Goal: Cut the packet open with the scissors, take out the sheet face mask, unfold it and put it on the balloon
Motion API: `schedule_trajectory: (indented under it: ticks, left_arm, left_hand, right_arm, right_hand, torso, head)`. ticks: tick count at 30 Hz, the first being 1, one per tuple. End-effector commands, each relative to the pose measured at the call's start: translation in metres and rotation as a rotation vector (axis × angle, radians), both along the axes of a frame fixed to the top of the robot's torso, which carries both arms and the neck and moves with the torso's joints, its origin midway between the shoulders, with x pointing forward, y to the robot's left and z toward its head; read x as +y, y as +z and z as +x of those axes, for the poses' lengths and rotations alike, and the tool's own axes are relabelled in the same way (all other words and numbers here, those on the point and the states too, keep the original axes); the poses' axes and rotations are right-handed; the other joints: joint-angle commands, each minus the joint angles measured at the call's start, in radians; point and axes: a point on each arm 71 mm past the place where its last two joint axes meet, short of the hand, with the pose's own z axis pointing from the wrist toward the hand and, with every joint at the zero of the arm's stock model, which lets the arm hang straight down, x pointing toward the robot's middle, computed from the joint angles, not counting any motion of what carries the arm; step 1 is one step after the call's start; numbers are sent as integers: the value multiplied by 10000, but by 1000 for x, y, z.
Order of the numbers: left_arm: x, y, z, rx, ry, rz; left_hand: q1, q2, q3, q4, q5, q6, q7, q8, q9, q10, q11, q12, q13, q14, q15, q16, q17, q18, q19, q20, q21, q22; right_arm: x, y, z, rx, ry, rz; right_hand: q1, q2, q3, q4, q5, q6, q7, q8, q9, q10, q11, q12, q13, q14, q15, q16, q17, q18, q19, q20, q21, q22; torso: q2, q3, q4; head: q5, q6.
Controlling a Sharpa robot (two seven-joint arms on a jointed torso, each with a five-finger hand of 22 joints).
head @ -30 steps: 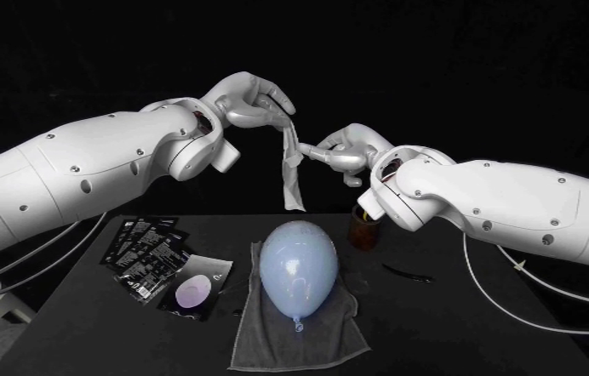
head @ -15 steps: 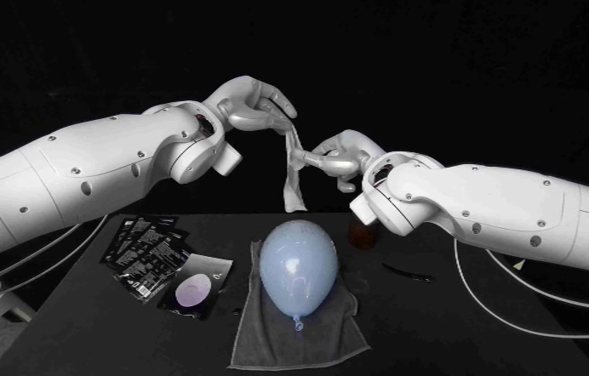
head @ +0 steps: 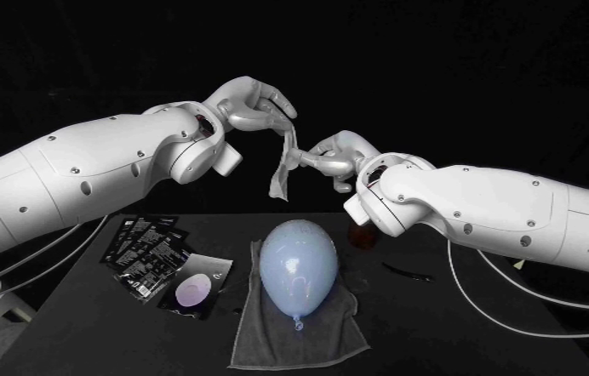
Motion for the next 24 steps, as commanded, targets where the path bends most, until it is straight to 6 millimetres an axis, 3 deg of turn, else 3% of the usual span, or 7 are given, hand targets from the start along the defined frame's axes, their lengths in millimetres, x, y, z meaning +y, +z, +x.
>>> schedule_trajectory:
  ticks: [1,4,8,20,24]
  left_arm:
    - [-3,0,-1,96,-176,-90]
    - [-3,0,-2,133,-215,-112]
    - [-4,0,-2,165,-242,-132]
    - [-6,-1,-3,257,-274,-197]
    - [-6,-2,-3,291,-271,-214]
  left_hand:
    - [187,106,196,-163,68,5,-2,-9,-9,11,-49,31,310,22,-28,-63,9,156,62,21,40,-4]
    - [188,98,202,-162,69,14,-5,-7,-13,14,-52,39,315,33,-32,-71,15,154,80,13,33,-17]
    - [188,98,202,-162,69,14,-5,-7,-13,14,-52,39,315,33,-32,-71,15,154,80,13,33,-17]
    - [188,98,202,-162,69,14,-5,-7,-13,14,-52,39,315,33,-32,-71,15,154,80,13,33,-17]
    - [188,98,202,-162,69,14,-5,-7,-13,14,-52,39,315,33,-32,-71,15,154,80,13,33,-17]
  right_arm:
    - [0,0,1,-37,-203,9]
    - [1,-1,3,-11,-240,-12]
    - [4,-3,5,20,-302,-67]
    - [6,-7,6,156,-395,-333]
    - [8,-10,5,276,-301,-424]
  right_hand:
    - [134,228,158,-4,-2,69,-10,73,12,117,-1,84,42,727,-86,81,1564,-10,98,-14,98,1482]
    - [586,553,446,-44,-529,87,-48,133,-13,193,-44,152,51,756,-129,109,1620,-30,155,-63,195,1519]
    - [1014,667,764,-82,-558,119,-79,165,-65,261,-77,222,70,781,-162,135,1672,-48,205,-94,281,1553]
    - [1231,462,937,-115,-472,128,-85,170,-121,276,-90,227,45,788,-175,136,1676,-54,225,-113,298,1566]
    - [1438,277,1078,-201,-498,132,-89,174,-159,255,-95,201,8,785,-183,126,1658,-50,219,-121,263,1562]
  torso:
    - [-1,4,-6]
    - [4,4,2]
    - [4,-2,9]
    - [8,-5,-2]
    - [8,0,1]
  head:
    - [-10,-17]
    - [-19,-32]
    - [-33,-40]
    - [-36,-52]
    - [-29,-67]
